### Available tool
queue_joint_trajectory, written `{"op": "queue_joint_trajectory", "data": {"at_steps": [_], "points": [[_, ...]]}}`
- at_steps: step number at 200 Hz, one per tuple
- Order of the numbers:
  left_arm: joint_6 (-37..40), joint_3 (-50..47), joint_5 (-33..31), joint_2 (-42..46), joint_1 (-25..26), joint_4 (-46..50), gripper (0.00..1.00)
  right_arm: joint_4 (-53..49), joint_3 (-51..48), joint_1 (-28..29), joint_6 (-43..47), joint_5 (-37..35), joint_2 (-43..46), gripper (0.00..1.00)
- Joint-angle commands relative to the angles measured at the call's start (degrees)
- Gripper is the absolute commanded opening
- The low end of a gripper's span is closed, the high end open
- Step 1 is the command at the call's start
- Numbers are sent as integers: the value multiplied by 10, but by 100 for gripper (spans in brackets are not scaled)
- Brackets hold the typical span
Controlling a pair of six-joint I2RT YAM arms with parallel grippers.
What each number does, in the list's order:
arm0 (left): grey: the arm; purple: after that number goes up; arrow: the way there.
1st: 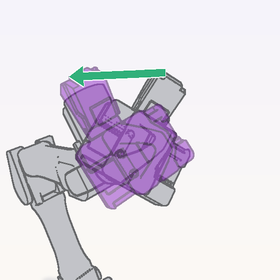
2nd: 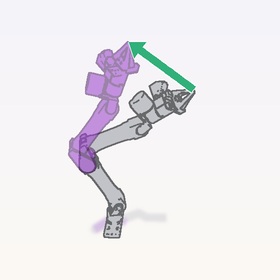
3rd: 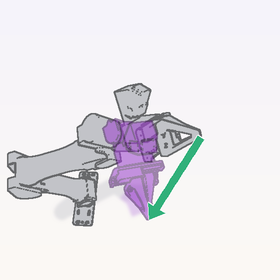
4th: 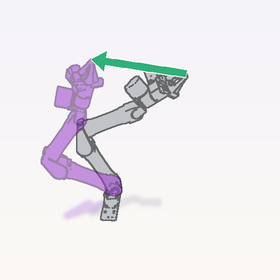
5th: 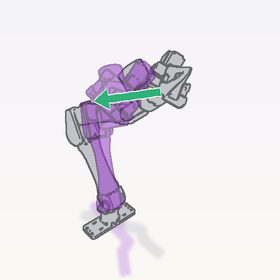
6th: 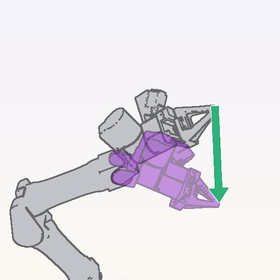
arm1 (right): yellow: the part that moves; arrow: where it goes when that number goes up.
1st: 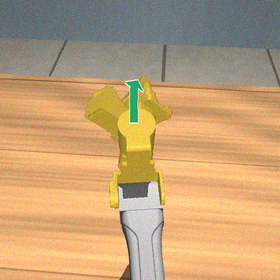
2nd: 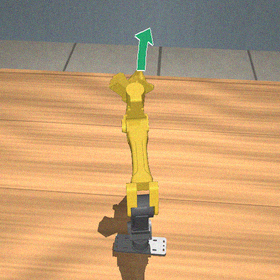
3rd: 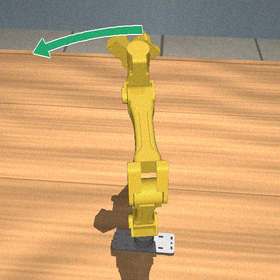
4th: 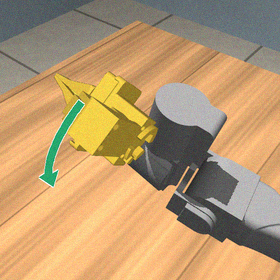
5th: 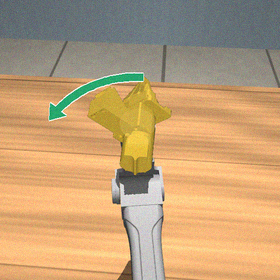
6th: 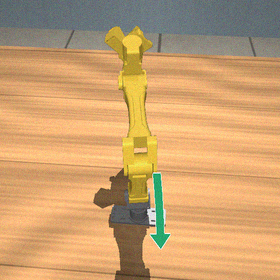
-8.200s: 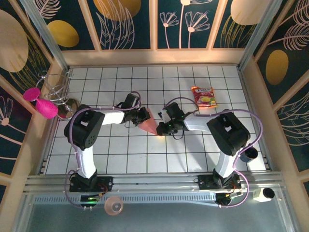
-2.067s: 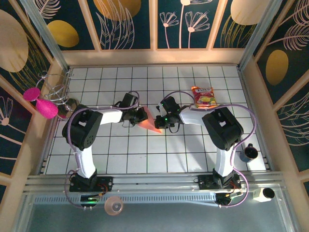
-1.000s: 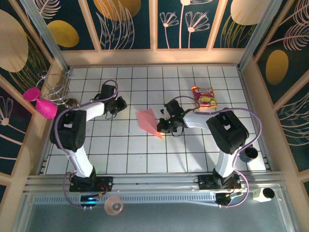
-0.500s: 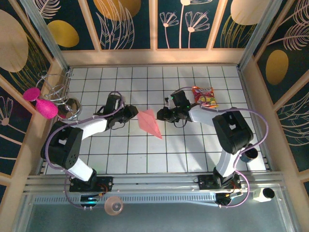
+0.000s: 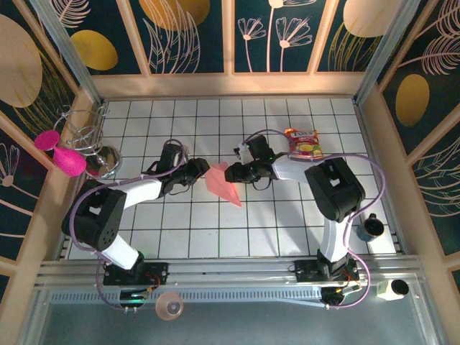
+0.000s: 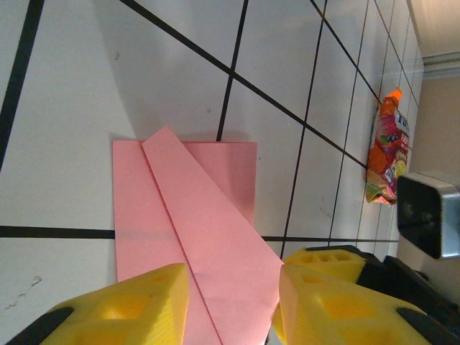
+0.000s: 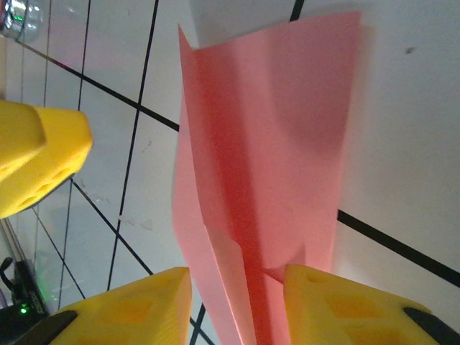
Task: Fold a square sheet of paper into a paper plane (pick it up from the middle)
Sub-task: Pick up the paper from the center of the table.
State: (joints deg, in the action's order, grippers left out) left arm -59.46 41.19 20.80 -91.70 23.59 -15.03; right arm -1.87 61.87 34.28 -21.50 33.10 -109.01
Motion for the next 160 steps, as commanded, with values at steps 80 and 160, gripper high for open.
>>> {"op": "queue_joint_trajectory", "data": {"at_steps": [80, 160], "points": [[-41, -39, 54, 60, 2, -110, 42, 135, -21, -19, -47, 46, 69, 0], [-91, -71, 134, 96, 20, -319, 55, 300, -64, -42, -194, 128, 142, 1]]}}
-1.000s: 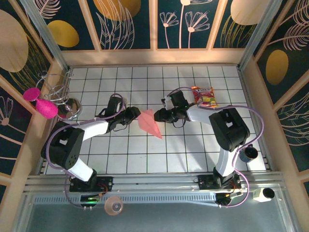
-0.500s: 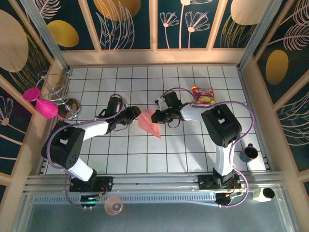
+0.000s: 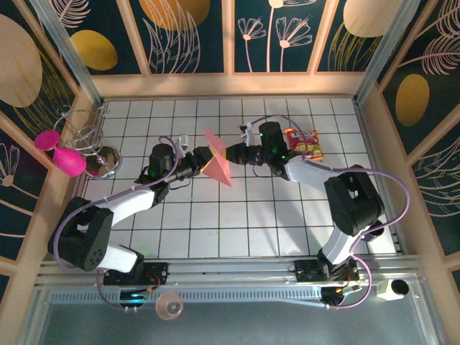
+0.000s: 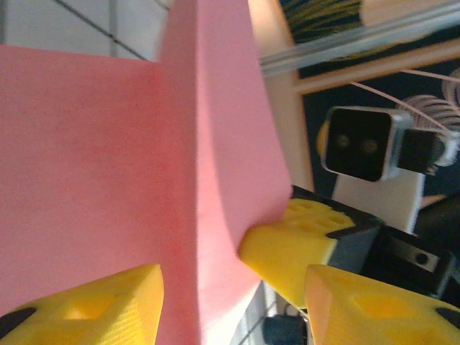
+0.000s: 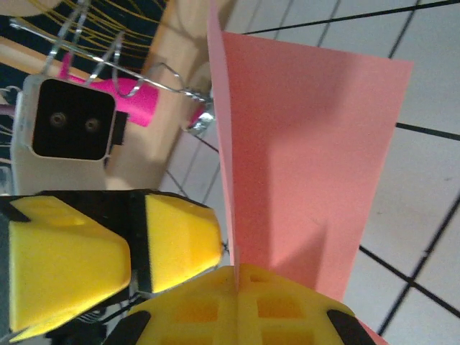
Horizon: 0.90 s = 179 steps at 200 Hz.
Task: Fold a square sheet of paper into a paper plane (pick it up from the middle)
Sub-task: Pick up the paper from the center of the table, then turn over the paper at the center of the table.
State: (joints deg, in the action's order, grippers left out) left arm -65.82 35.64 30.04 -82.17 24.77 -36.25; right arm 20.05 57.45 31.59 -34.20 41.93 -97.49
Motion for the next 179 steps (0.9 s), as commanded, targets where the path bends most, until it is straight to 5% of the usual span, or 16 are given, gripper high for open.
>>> {"op": "queue_joint_trajectory", "data": {"at_steps": [1, 74, 179], "points": [[-28, -16, 43, 1, 8, -109, 55, 83, -21, -16, -69, 40, 28, 1], [-19, 2, 72, -28, 24, -134, 50, 158, -34, -29, -152, 89, 24, 2], [-20, 12, 98, -43, 27, -178, 23, 196, -42, -37, -223, 106, -1, 3]]}}
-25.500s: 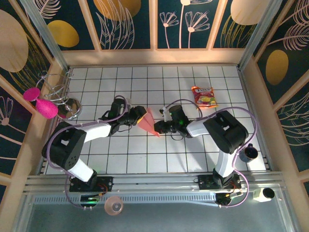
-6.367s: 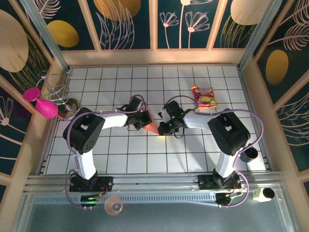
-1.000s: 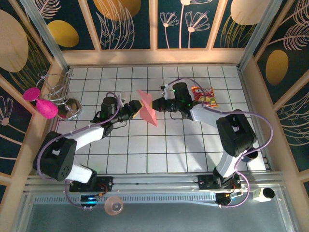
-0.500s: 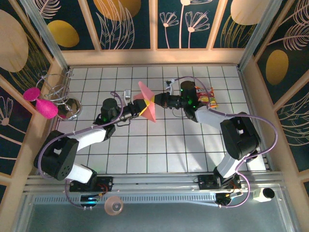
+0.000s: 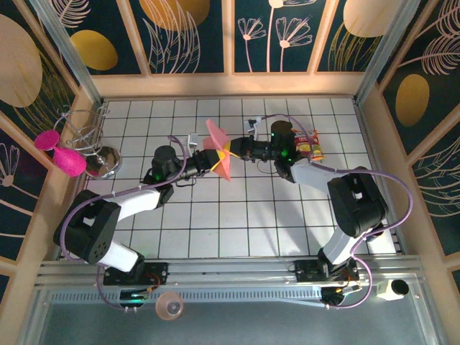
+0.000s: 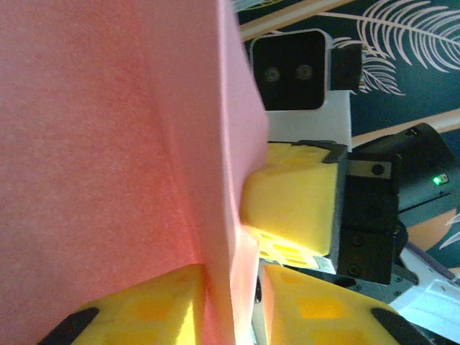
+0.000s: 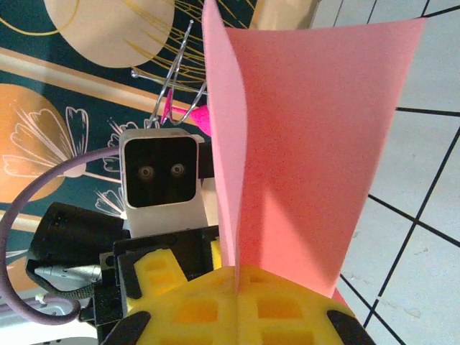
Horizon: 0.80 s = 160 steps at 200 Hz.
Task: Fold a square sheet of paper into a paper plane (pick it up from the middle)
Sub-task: Turn over the paper at the center of the table.
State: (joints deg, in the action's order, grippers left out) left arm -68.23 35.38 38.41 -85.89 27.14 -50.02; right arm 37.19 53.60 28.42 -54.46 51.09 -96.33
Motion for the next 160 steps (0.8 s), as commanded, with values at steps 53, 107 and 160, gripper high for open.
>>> {"op": "queue_joint_trajectory", "data": {"at_steps": [53, 107, 160], "points": [[24, 16, -2, -2, 4, -8, 10, -8, -3, -10, -2, 3, -2, 15], [149, 60, -70, 22, 4, 193, 5, -165, -12, -57, 99, -99, 64, 43], [350, 222, -335, 8, 25, 588, 6, -325, -7, -89, 197, -272, 137, 44]]}}
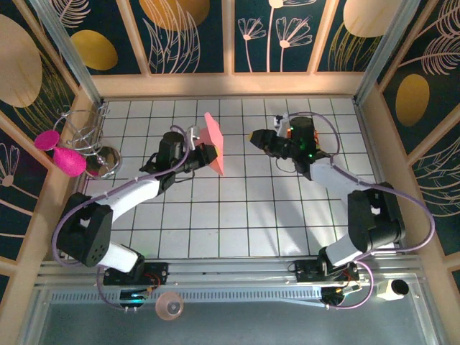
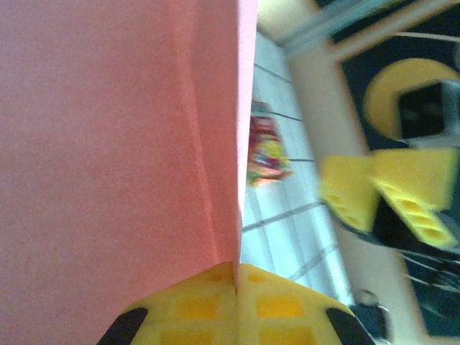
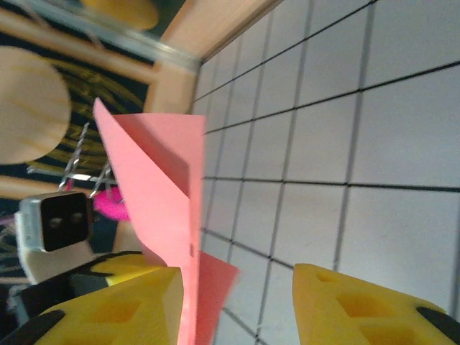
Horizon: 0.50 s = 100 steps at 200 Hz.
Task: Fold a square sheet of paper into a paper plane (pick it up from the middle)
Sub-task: Turn over the paper at the center of the table.
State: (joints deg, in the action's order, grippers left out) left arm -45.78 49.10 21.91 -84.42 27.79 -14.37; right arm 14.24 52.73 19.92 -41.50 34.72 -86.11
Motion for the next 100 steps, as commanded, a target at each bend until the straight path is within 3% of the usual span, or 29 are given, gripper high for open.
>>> {"op": "queue_joint_trajectory", "data": {"at_steps": [1, 45, 100], "points": [[129, 89, -178, -8, 20, 239, 6, -97, 1, -4, 69, -111, 35, 44], [186, 253, -463, -124, 72, 462, 7, -142, -10, -19, 75, -192, 64, 44], [189, 388, -664, -295, 130, 591, 7, -147, -32, -33, 62, -200, 68, 44]]}}
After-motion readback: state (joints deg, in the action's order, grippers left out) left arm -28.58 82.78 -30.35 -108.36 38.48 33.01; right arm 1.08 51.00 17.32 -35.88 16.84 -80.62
